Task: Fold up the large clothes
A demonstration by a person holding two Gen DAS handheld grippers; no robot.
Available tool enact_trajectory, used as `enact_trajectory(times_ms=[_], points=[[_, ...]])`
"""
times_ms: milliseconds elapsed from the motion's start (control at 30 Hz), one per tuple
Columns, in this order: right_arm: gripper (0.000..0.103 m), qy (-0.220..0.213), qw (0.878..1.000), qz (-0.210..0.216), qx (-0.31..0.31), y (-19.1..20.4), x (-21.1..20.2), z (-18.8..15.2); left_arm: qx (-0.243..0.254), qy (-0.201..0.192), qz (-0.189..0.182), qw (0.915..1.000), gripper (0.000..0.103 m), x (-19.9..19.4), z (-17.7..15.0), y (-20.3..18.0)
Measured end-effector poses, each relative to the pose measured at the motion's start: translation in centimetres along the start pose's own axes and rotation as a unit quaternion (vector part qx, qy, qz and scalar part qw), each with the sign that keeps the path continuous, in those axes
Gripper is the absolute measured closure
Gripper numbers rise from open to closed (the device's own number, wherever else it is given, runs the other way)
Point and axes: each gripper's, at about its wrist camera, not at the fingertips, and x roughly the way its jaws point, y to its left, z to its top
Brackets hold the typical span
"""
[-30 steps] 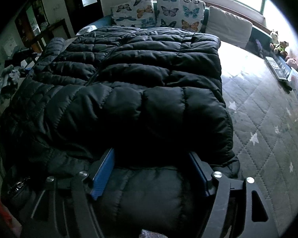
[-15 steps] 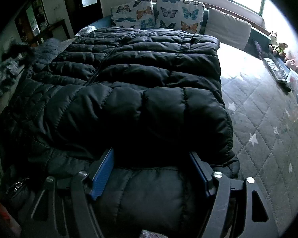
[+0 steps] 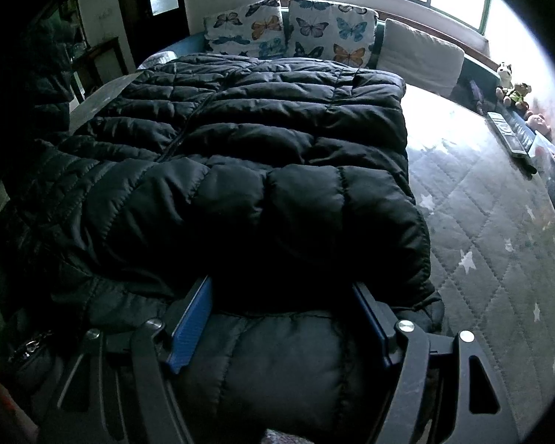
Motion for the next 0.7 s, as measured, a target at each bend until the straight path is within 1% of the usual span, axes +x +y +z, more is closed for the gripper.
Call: enact_trajectory(times_ms=[67, 100, 167, 200, 267, 333, 400, 433, 500, 533, 567, 600, 633, 700], points=[[0.023, -0.002, 1.0, 0.007, 0.008, -0.2, -0.1, -0.1, 0.032, 0.009, -0.018, 0.9993, 0.094, -0.8, -1.9, -3.9], [0.023, -0.004, 1.0, 0.01, 0.011, -0.4, -0.3, -0.1, 0.052, 0.019, -0.028, 0.9981, 0.094, -0.9, -3.1, -6.0], [0.023, -0.007, 1.0, 0.02, 0.02, -0.7, -0.7, -0.1, 0.085, 0.035, -0.045, 0.9948, 0.094, -1.3, -6.2, -9.9], [0.023, -0.009, 0.999, 0.026, 0.026, -0.9, -0.9, -0.2, 0.106, 0.057, -0.055, 0.9912, 0.094, -0.8, -8.1, -12.1], [0.023, -0.012, 0.999, 0.031, 0.028, -1.0, -1.3, -0.3, 0.121, 0.086, -0.075, 0.986, 0.094, -0.2, -10.8, -14.5], [0.023, -0.015, 0.999, 0.035, 0.029, -1.1, -1.6, -0.4, 0.137, 0.133, -0.099, 0.9765, 0.092, 0.8, -14.7, -17.0], [0.023, -0.016, 0.998, 0.044, 0.035, -1.3, -1.9, -0.6, 0.141, 0.182, -0.106, 0.9674, 0.092, 1.9, -18.1, -18.4], [0.023, -0.015, 0.998, 0.046, 0.036, -1.4, -1.9, -0.6, 0.14, 0.203, -0.108, 0.9632, 0.09, 2.8, -19.8, -19.0], [0.023, -0.017, 0.998, 0.053, 0.041, -1.6, -2.3, -0.8, 0.16, 0.227, -0.105, 0.955, 0.088, 3.8, -22.4, -19.6], [0.023, -0.018, 0.998, 0.052, 0.042, -1.6, -2.4, -0.8, 0.171, 0.229, -0.101, 0.953, 0.087, 4.1, -23.4, -19.9], [0.023, -0.018, 0.998, 0.053, 0.042, -1.7, -2.5, -0.9, 0.18, 0.227, -0.102, 0.9518, 0.083, 4.0, -24.2, -20.4], [0.023, -0.018, 0.997, 0.056, 0.042, -1.8, -2.5, -1.0, 0.187, 0.226, -0.102, 0.9506, 0.08, 4.7, -24.3, -20.3], [0.023, -0.014, 0.997, 0.063, 0.046, -1.9, -2.4, -1.1, 0.191, 0.218, -0.103, 0.9515, 0.078, 4.5, -24.5, -20.1], [0.023, -0.008, 0.997, 0.059, 0.039, -1.8, -2.3, -0.9, 0.175, 0.21, -0.115, 0.9552, 0.072, 4.9, -24.5, -19.5]])
